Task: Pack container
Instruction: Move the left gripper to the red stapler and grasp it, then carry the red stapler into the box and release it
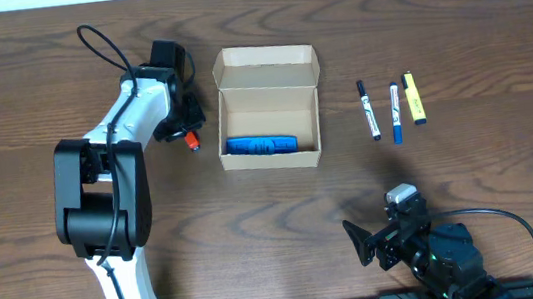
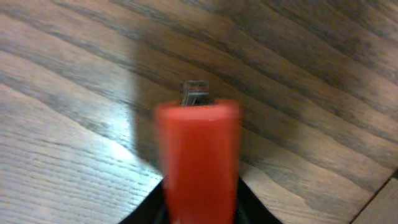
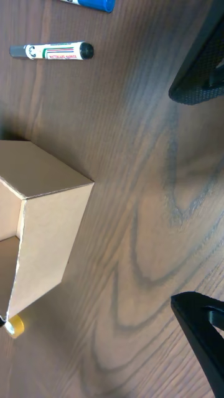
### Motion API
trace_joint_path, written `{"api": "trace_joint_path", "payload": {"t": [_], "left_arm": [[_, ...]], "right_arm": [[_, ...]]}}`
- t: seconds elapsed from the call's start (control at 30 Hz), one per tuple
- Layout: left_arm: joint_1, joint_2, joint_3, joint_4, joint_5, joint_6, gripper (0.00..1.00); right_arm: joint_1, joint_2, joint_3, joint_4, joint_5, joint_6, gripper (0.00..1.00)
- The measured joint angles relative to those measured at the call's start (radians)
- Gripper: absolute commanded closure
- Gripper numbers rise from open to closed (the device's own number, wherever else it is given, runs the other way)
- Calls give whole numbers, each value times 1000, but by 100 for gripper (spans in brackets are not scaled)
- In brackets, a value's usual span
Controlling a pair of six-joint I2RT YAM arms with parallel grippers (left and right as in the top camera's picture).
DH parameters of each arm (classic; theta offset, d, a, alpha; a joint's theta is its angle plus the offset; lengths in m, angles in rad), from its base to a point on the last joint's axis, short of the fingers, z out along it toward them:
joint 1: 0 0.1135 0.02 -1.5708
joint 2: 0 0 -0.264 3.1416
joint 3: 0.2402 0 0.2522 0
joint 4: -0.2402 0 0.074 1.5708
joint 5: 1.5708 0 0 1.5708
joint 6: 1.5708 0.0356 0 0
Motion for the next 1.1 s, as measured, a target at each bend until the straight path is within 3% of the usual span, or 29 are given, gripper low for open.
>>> {"api": "trace_joint_path", "payload": {"t": [0.47, 0.63, 0.9, 1.1], "left_arm": [[0, 0, 0, -5, -9, 13, 91], [0, 0, 23, -85, -10, 62, 91], [0, -4, 244, -197, -10, 227, 92], [-6, -93, 351, -209, 18, 449, 86]], "right_arm": [[0, 0, 0, 0, 0, 0, 1], [0, 0, 0, 0, 0, 0, 1], [0, 0, 0, 0, 0, 0, 1], [0, 0, 0, 0, 0, 0, 1]]}}
